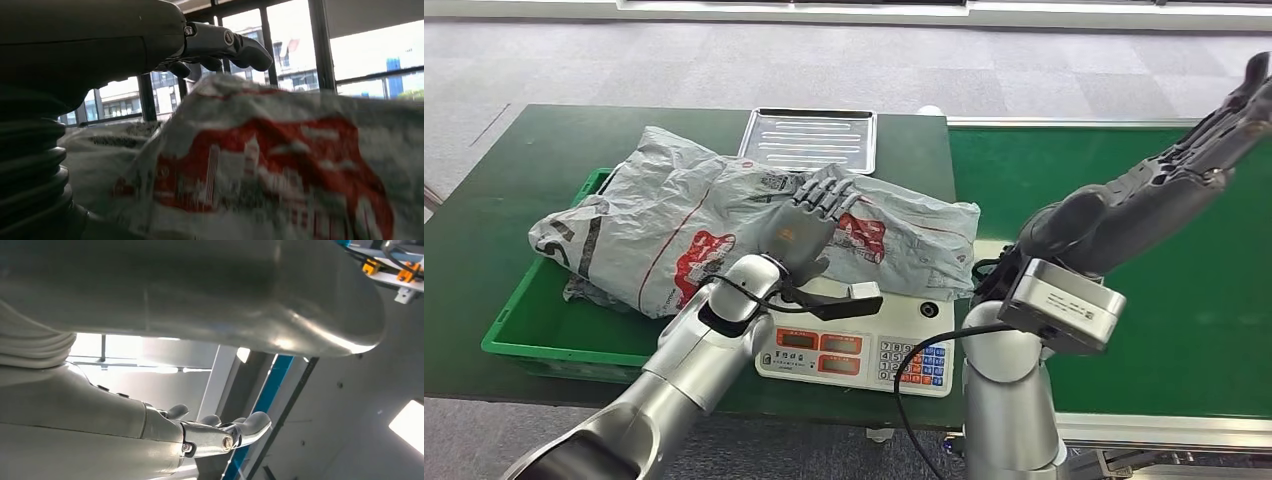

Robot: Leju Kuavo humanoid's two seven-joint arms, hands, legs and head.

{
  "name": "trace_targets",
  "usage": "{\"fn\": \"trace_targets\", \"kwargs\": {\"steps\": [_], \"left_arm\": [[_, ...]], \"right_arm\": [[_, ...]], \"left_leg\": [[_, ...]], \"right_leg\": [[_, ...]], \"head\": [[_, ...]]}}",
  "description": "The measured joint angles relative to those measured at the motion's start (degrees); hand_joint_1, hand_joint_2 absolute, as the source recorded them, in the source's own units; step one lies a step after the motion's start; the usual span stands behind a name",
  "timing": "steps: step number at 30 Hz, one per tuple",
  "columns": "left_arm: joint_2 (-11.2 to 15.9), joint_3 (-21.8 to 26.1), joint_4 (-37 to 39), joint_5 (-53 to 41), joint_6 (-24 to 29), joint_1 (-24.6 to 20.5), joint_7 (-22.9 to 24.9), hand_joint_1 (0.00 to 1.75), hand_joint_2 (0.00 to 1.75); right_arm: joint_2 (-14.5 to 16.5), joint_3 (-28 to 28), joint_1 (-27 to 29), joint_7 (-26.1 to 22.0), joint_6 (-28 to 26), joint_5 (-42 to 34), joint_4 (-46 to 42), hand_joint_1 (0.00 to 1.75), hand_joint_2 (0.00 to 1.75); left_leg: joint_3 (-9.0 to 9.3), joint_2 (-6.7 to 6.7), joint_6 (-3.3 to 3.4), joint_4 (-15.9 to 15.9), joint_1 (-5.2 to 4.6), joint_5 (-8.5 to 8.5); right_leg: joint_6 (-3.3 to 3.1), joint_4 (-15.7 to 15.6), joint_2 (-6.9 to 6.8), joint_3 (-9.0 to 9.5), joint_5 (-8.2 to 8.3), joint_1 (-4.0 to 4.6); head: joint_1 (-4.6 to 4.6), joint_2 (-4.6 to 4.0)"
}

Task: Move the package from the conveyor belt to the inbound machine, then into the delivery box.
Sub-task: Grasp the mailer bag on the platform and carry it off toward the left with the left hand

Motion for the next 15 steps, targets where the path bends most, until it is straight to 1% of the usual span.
{"fn": "trace_targets", "kwargs": {"steps": [3,6,7,10,11,15], "left_arm": [[-0.2,-2.2,6.1,-2.2,-1.2,-0.9,0.7,0.0,1.75],[-0.2,-4.3,10.4,-3.8,-2.1,-1.7,1.6,0.0,1.75],[-0.2,-5.1,11.5,-4.0,-2.3,-2.1,1.8,0.14,1.75],[-0.3,-7.8,14.1,-4.3,-3.4,-3.3,2.3,1.44,1.75],[-0.3,-8.7,14.8,-4.4,-3.8,-3.6,2.2,1.75,1.75],[-0.3,-11.2,16.6,-4.4,-4.1,-4.0,1.6,1.75,1.75]], "right_arm": [[0.0,0.3,-0.3,0.5,0.0,0.2,0.8,0.0,0.0],[0.0,0.5,-0.3,0.7,0.0,0.2,1.6,0.0,0.0],[0.0,0.5,-0.3,0.7,0.0,0.2,1.8,0.0,0.0],[0.0,0.6,-0.3,0.8,0.0,0.1,2.3,0.0,0.0],[0.0,0.7,-0.3,0.8,0.0,0.1,2.5,0.0,0.0],[0.1,0.7,-0.2,0.8,0.0,0.3,2.8,0.0,0.0]], "left_leg": [[-0.02,-0.01,-0.01,0.0,0.0,-0.03],[-0.03,-0.08,-0.02,0.0,0.01,-0.04],[-0.02,-0.12,-0.02,0.0,0.01,-0.04],[0.07,-0.17,0.01,0.0,0.01,-0.08],[0.11,-0.17,0.02,-0.1,0.01,-0.09],[0.23,-0.21,0.05,-0.1,0.01,-0.09]], "right_leg": [[-0.04,0.0,0.0,-0.01,-0.07,0.03],[-0.05,0.0,-0.08,0.04,-0.12,0.05],[-0.05,0.0,-0.12,0.07,-0.14,0.06],[-0.04,0.0,-0.17,0.21,-0.2,0.05],[-0.04,0.0,-0.18,0.26,-0.2,0.04],[-0.03,0.0,-0.29,0.42,-0.21,0.04]], "head": [[0.0,0.0],[0.0,0.0],[0.0,0.0],[0.0,0.0],[0.0,0.0],[-0.01,0.0]]}}
